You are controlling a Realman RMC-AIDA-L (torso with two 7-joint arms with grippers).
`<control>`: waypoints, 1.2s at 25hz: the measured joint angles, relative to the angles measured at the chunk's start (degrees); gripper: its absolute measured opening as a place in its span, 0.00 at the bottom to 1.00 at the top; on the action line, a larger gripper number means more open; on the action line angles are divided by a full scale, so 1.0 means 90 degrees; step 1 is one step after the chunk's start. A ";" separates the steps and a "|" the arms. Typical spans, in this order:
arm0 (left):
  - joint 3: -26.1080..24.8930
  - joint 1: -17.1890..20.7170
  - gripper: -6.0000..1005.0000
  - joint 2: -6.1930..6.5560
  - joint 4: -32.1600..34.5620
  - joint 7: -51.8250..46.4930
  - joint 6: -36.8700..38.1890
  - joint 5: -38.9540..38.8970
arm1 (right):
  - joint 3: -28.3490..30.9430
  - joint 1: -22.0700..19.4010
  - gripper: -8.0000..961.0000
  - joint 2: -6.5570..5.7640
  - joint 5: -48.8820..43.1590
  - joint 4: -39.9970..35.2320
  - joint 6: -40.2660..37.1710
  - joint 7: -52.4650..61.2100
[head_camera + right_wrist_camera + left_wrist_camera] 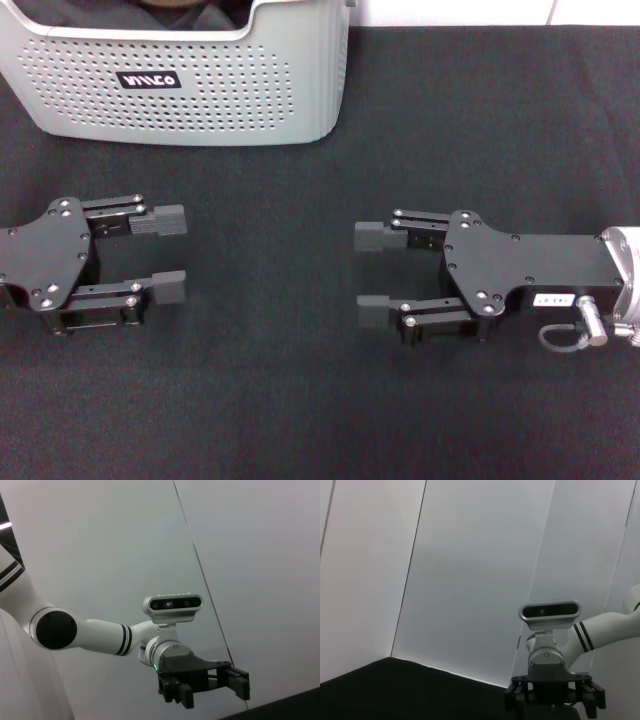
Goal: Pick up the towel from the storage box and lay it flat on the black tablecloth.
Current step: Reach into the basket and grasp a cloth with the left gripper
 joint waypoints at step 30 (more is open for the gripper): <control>-0.0953 -0.0441 0.63 -0.0890 0.5616 -0.2525 -0.2310 0.1693 | 0.0096 -0.0014 0.82 0.0009 0.0084 0.0378 -0.0774 -0.0342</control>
